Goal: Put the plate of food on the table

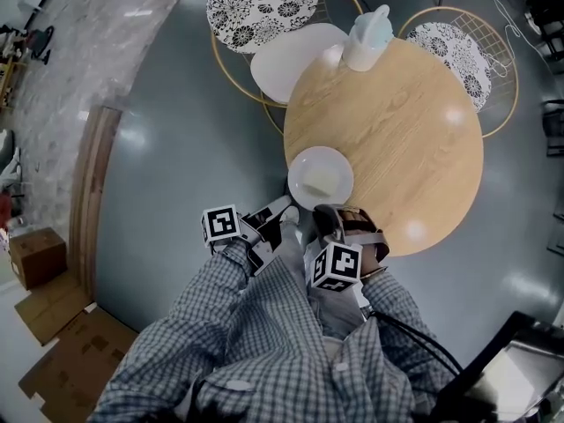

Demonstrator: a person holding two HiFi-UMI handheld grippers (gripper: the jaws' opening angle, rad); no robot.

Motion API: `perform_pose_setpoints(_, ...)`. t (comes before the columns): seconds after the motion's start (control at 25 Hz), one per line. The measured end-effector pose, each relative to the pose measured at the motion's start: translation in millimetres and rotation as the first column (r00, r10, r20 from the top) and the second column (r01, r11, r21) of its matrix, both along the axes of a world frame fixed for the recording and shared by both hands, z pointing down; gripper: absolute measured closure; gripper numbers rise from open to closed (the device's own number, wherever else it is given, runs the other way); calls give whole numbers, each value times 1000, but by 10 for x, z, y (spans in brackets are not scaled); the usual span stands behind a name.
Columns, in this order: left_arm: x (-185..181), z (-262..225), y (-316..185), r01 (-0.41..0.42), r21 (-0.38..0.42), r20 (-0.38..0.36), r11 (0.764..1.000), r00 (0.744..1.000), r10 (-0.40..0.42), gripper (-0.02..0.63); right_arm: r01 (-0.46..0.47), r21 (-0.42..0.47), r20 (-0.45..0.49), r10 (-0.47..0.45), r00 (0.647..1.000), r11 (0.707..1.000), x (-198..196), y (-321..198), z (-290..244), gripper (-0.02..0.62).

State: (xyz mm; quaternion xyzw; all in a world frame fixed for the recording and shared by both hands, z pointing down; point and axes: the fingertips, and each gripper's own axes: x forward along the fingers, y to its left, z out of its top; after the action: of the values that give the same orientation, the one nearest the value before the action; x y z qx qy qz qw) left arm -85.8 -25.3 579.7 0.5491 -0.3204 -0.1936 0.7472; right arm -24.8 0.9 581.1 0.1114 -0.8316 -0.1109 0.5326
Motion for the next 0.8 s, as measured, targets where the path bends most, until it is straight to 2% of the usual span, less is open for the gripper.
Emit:
perform_pose_setpoints(0.2, -165, 52, 160, 39, -17, 10, 999, 999, -39, 422, -5, -9, -25, 5, 1000, 1000, -22, -24, 112, 548)
perform_pose_setpoints(0.44, -213, -64, 195, 80, 7, -54, 997, 995, -79, 423, -33, -24, -26, 33, 999, 999, -52, -45, 156, 548)
perform_pose_setpoints(0.64, -140, -222, 180, 51, 68, -124, 996, 991, -42, 425, -101, -83, 18, 103, 994, 991, -73, -50, 151, 546)
perform_pose_setpoints(0.76, -84, -274, 146, 22, 90, -111, 996, 994, -12, 436, -149, -111, 59, 156, 986, 983, -74, -63, 110, 546)
perform_pose_setpoints(0.8, -75, -285, 136, 17, 95, -101, 995, 995, -8, 464, -161, -122, 73, 171, 983, 979, -76, -61, 90, 546)
